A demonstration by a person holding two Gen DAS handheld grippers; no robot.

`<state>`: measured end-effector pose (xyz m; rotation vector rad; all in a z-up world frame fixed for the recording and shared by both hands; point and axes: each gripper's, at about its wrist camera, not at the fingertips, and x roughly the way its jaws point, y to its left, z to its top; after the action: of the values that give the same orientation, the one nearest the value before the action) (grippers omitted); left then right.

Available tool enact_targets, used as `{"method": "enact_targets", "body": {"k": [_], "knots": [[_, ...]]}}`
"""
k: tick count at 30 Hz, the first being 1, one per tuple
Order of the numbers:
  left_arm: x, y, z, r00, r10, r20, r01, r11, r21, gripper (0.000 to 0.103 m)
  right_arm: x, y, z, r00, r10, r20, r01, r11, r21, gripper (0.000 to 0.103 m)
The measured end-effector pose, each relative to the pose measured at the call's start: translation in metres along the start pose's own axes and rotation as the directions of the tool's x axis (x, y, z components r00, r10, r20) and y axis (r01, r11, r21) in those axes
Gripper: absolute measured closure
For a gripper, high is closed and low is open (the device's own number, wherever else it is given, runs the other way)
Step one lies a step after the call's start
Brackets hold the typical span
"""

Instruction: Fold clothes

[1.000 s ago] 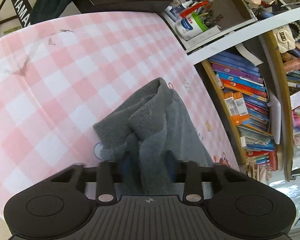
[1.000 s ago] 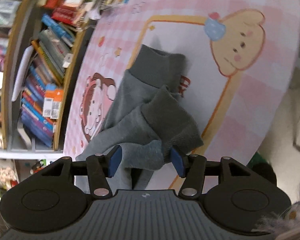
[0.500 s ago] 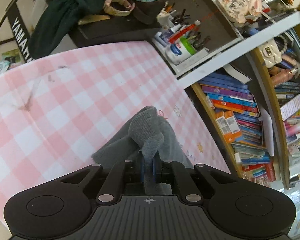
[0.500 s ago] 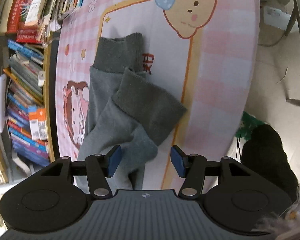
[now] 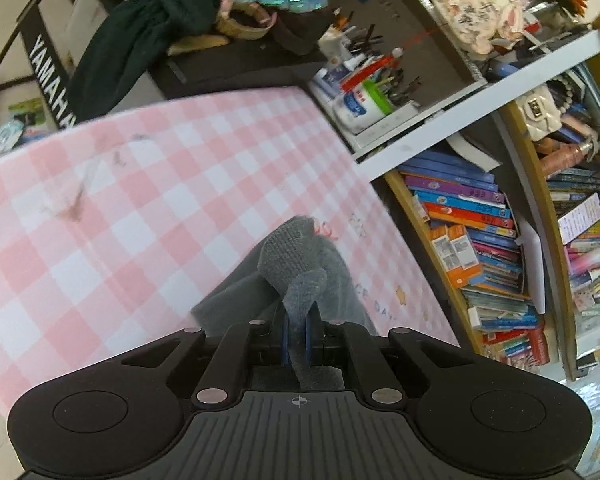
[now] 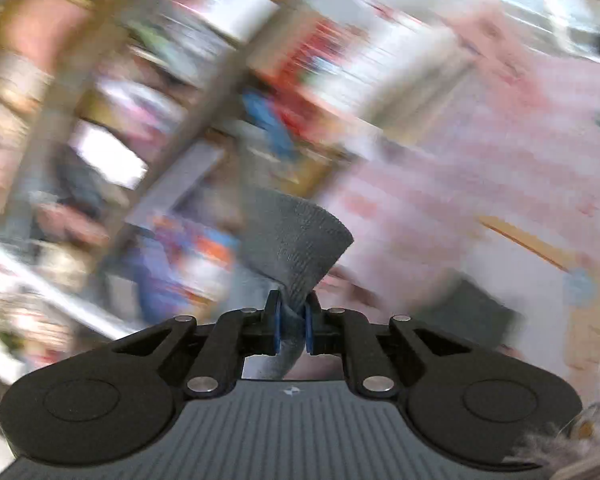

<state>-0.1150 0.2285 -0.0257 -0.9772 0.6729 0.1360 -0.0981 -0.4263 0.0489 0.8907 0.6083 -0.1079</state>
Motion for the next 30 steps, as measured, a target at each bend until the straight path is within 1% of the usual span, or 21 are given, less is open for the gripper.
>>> {"method": "enact_targets", "body": {"k": [1, 2, 3, 4, 5, 9, 10, 11, 13, 14, 15, 18, 19, 21, 23, 25, 26, 27, 29, 30], "knots": [[0.001, 0.002, -0.002, 1.0, 0.0, -0.009, 0.0, 1.0, -0.006, 0.097, 0.017, -0.016, -0.004, 0.994, -0.099, -0.056, 0.099, 0.995, 0.012, 0.093], [0.002, 0.002, -0.005, 1.0, -0.001, -0.017, 0.001, 1.0, -0.007, 0.097, 0.03, -0.03, -0.009, 0.979, -0.176, -0.101, 0.178, 0.984, 0.01, 0.093], [0.003, 0.002, -0.007, 1.0, -0.002, -0.026, 0.002, 1.0, -0.008, 0.097, 0.043, -0.042, -0.015, 0.962, -0.234, -0.14, 0.236, 0.972, -0.002, 0.093], [0.003, 0.002, -0.009, 0.999, -0.004, -0.033, 0.004, 1.0, -0.008, 0.097, 0.052, -0.049, -0.021, 0.95, -0.266, -0.162, 0.268, 0.963, -0.015, 0.092], [0.003, 0.0, -0.009, 0.999, -0.007, -0.031, 0.007, 1.0, -0.006, 0.097, 0.056, -0.054, -0.026, 0.943, -0.288, -0.165, 0.288, 0.957, -0.025, 0.092], [0.002, -0.006, -0.007, 0.999, -0.028, -0.023, 0.028, 1.0, -0.006, 0.097, 0.06, -0.061, -0.032, 0.947, -0.285, -0.146, 0.284, 0.958, -0.024, 0.092], [0.001, -0.009, -0.005, 0.999, -0.041, -0.018, 0.041, 0.999, -0.01, 0.097, 0.06, -0.062, -0.033, 0.948, -0.284, -0.146, 0.284, 0.958, -0.022, 0.092], [-0.003, -0.015, -0.003, 0.998, -0.069, -0.011, 0.069, 0.998, -0.01, 0.098, 0.06, -0.063, -0.032, 0.948, -0.283, -0.147, 0.283, 0.959, -0.019, 0.093], [-0.014, -0.033, 0.0, 0.99, -0.142, 0.003, 0.142, 0.989, 0.036, 0.097, 0.06, -0.064, -0.03, 0.95, -0.275, -0.15, 0.277, 0.961, -0.01, 0.093], [-0.021, -0.041, 0.0, 0.986, -0.167, 0.005, 0.167, 0.983, 0.078, 0.097, 0.06, -0.063, -0.03, 0.951, -0.271, -0.151, 0.274, 0.962, -0.006, 0.093], [-0.026, -0.044, 0.0, 0.985, -0.171, 0.006, 0.17, 0.98, 0.103, 0.097, 0.06, -0.062, -0.031, 0.95, -0.271, -0.153, 0.274, 0.962, -0.006, 0.093], [-0.023, -0.019, -0.003, 0.995, -0.094, -0.016, 0.095, 0.994, 0.057, 0.097, 0.059, -0.06, -0.032, 0.948, -0.28, -0.153, 0.28, 0.96, -0.021, 0.093], [-0.015, -0.005, -0.006, 0.998, -0.046, -0.044, 0.047, 0.999, 0.024, 0.098, 0.059, -0.059, -0.033, 0.947, -0.284, -0.151, 0.283, 0.959, -0.028, 0.093], [0.001, 0.016, -0.015, 0.994, 0.032, -0.104, -0.034, 0.999, -0.015, 0.097, 0.06, -0.057, -0.034, 0.945, -0.29, -0.148, 0.287, 0.957, -0.043, 0.093], [0.004, 0.022, -0.021, 0.993, 0.039, -0.107, -0.041, 0.999, -0.021, 0.096, 0.061, -0.055, -0.033, 0.942, -0.299, -0.151, 0.294, 0.954, -0.057, 0.093], [0.0, 0.02, -0.021, 0.995, 0.037, -0.092, -0.039, 0.999, -0.017, 0.092, 0.061, -0.053, -0.032, 0.939, -0.306, -0.154, 0.3, 0.952, -0.062, 0.093], [-0.003, 0.018, -0.021, 0.995, 0.034, -0.091, -0.035, 0.999, -0.007, 0.088, 0.06, -0.052, -0.033, 0.939, -0.308, -0.153, 0.302, 0.951, -0.065, 0.093], [-0.005, 0.017, -0.02, 0.995, 0.038, -0.095, -0.038, 0.999, 0.001, 0.079, 0.059, -0.051, -0.033, 0.938, -0.31, -0.151, 0.303, 0.95, -0.068, 0.092], [-0.01, 0.014, -0.02, 0.994, 0.048, -0.095, -0.047, 0.999, 0.009, 0.068, 0.057, -0.048, -0.033, 0.938, -0.314, -0.149, 0.306, 0.949, -0.075, 0.088], [-0.012, 0.013, -0.021, 0.994, 0.054, -0.093, -0.054, 0.999, 0.006, 0.066, 0.055, -0.047, -0.033, 0.937, -0.315, -0.148, 0.307, 0.949, -0.077, 0.088]]}}
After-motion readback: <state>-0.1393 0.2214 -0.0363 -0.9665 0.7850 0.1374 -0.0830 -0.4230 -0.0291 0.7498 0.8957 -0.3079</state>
